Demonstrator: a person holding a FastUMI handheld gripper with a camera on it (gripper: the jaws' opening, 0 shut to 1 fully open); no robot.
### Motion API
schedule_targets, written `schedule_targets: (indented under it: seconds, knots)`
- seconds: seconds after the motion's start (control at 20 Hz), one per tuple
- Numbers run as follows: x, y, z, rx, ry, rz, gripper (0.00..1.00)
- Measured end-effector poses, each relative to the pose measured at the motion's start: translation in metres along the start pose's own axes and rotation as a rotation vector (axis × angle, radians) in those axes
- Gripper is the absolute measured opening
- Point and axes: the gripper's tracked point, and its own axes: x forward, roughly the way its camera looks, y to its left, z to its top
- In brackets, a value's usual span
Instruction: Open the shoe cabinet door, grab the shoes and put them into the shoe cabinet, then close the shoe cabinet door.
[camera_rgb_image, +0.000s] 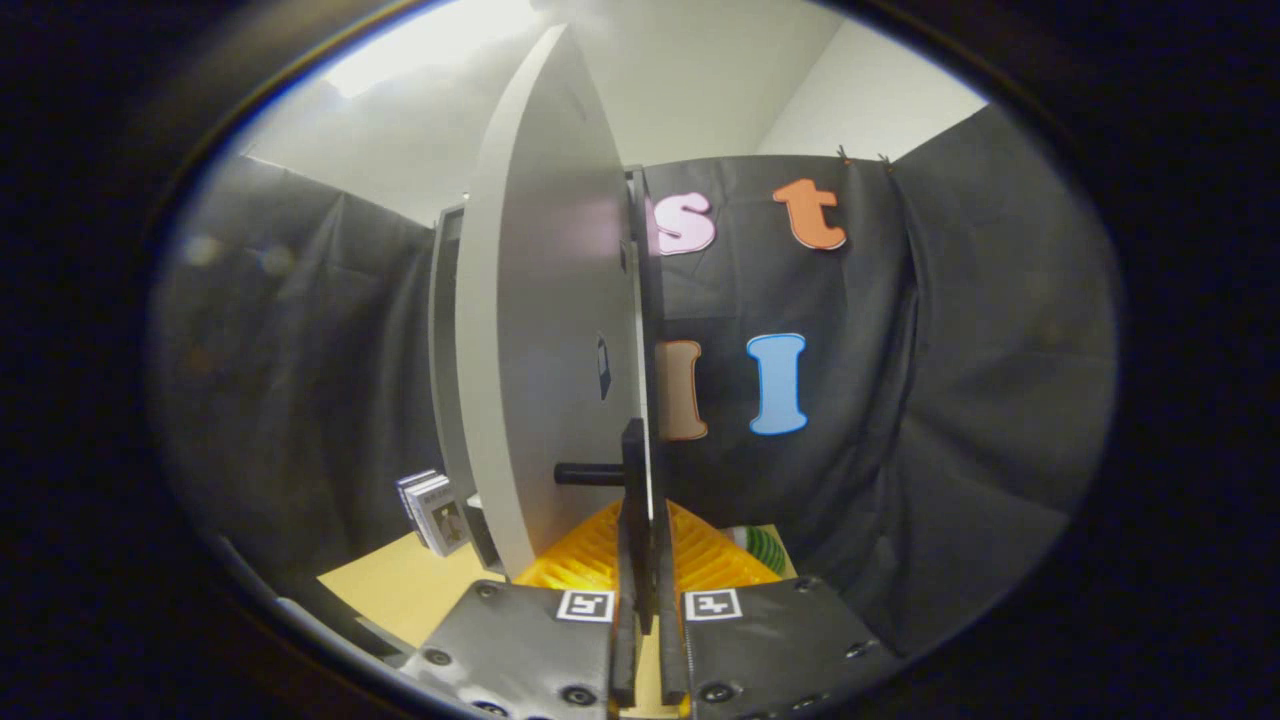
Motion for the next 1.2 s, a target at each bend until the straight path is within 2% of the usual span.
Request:
schedule_targets:
  seconds: [0.2,0.35,0.55,0.65,0.7,0.95,1.1,1.2]
  knots:
    - [-0.027,0.004,0.000,0.009,-0.016,-0.006,0.07]
    - [-0.053,0.015,-0.006,-0.072,-0.033,-0.041,0.06]
    - [-0.075,0.068,-0.030,-0.149,-0.039,-0.040,0.06]
    - [-0.076,0.098,-0.049,-0.157,-0.024,-0.036,0.24]
    - [-0.074,0.116,-0.060,-0.141,-0.012,-0.029,0.24]
    - [-0.048,0.176,-0.132,0.015,0.092,-0.034,0.46]
    - [-0.024,0.202,-0.186,0.038,0.173,-0.043,0.60]
    - [-0.012,0.213,-0.217,0.035,0.202,-0.044,0.60]
